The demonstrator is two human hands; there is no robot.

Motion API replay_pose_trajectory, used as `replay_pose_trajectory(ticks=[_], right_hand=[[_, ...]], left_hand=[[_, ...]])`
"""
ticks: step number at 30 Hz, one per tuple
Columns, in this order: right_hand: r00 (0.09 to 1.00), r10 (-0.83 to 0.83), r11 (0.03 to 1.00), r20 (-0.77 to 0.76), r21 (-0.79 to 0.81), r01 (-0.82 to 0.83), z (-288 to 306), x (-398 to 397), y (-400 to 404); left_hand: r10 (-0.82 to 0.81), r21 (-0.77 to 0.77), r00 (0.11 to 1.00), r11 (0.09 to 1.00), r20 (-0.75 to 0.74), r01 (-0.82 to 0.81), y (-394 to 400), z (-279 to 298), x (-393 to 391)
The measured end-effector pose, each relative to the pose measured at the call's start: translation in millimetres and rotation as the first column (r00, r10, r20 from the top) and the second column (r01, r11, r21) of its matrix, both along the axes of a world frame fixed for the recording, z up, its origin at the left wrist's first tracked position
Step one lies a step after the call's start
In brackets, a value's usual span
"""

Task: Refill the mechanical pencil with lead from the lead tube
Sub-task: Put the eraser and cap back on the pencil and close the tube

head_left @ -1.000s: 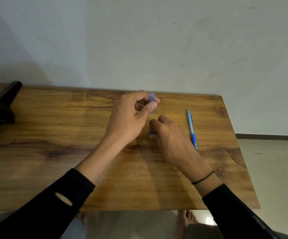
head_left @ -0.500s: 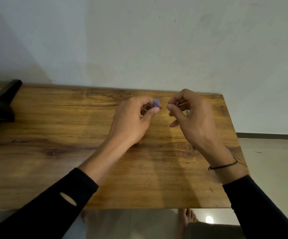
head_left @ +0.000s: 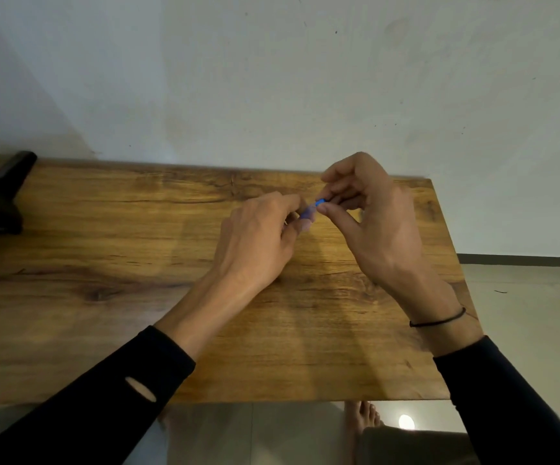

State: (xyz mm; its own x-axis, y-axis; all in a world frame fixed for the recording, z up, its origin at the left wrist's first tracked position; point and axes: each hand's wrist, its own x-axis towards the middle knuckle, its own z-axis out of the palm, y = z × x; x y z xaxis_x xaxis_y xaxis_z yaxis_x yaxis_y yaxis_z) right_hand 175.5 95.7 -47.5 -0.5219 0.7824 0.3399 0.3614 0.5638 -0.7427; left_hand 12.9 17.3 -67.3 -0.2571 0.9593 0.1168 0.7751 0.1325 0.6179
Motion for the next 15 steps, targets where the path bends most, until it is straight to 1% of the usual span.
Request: replay_pose_trajectory(ticks=[6, 11, 15], right_hand=[[0.995, 0.047, 0.999, 0.089, 0.001, -0.048, -1.3, 2.5, 3.5], [0.987, 0.087, 0.996, 0.137, -0.008, -0.087, 0.0, 6.1, 6.1], [0.983, 0.059, 0.998, 0.176, 0.016, -0.063, 1.1, 7.2, 8.9]], left_hand=[[-0.067, -0.028, 0.99, 0.998, -0.125, 0.064, -0.7, -0.8, 1.5], [-0.061, -0.027, 0.986, 0.998, -0.153, 0.058, -0.5, -0.8, 3.4], [-0.087, -0.006, 0.982, 0.996, -0.166, 0.087, 0.4, -0.2, 3.6]])
